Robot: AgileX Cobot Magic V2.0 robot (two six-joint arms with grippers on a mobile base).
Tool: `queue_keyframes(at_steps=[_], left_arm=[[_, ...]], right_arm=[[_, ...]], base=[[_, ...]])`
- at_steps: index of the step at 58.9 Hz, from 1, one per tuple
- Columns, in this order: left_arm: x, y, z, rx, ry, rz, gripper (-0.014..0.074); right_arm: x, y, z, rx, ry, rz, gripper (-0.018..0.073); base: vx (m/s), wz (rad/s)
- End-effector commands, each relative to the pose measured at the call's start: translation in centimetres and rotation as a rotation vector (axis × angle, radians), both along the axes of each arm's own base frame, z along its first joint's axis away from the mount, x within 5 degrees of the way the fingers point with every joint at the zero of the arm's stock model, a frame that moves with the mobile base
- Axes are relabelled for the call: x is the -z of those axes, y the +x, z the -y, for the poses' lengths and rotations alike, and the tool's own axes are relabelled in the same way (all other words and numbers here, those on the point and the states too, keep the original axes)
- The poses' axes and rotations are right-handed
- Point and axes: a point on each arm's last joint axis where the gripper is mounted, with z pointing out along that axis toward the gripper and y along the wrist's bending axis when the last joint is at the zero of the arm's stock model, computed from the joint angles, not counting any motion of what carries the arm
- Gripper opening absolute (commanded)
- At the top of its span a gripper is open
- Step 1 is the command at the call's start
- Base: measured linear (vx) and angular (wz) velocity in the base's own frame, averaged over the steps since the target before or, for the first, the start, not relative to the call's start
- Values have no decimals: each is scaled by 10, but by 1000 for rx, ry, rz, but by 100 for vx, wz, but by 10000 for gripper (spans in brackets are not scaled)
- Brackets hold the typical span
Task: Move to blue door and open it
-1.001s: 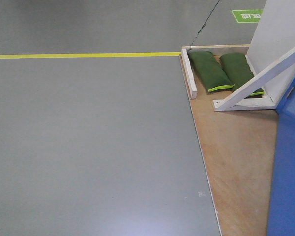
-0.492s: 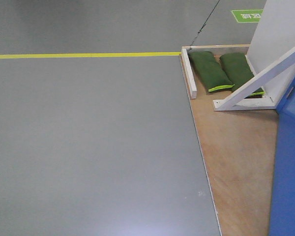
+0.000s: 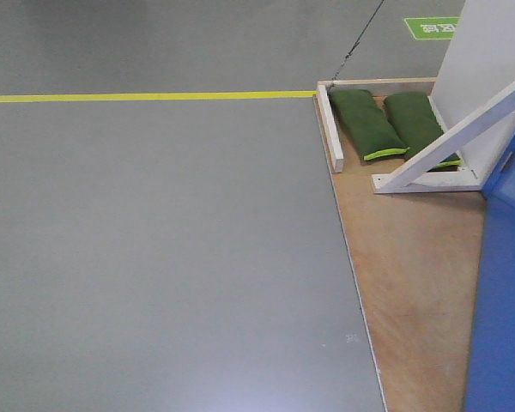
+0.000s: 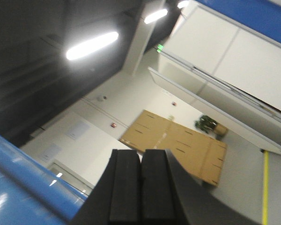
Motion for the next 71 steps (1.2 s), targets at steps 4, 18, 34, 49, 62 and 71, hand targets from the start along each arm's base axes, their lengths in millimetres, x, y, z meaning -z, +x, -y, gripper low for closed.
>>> queue_keyframes(at_steps=[4, 18, 34, 49, 62, 71], left_arm=[[-18, -1, 1, 11, -1, 125, 73], [-18, -1, 1, 11, -1, 125, 73], [-18, -1, 1, 11, -1, 124, 73], [-18, -1, 1, 11, -1, 124, 73], [-18, -1, 1, 11, -1, 124, 73], [-18, -1, 1, 11, -1, 124, 73]], right_arm=[[-16, 10, 20, 1, -17, -16, 8], [-18, 42, 7, -199, 12, -63, 8], [-23, 75, -40, -460, -25, -86, 8], [-20, 101, -75, -664, -53, -151, 8], [-17, 119, -118, -905, -56, -182, 8], [-14, 130, -134, -987, -58, -186, 8]], base=[[0, 0], [0, 0], [0, -1], [-1, -3], [0, 0], [0, 0]])
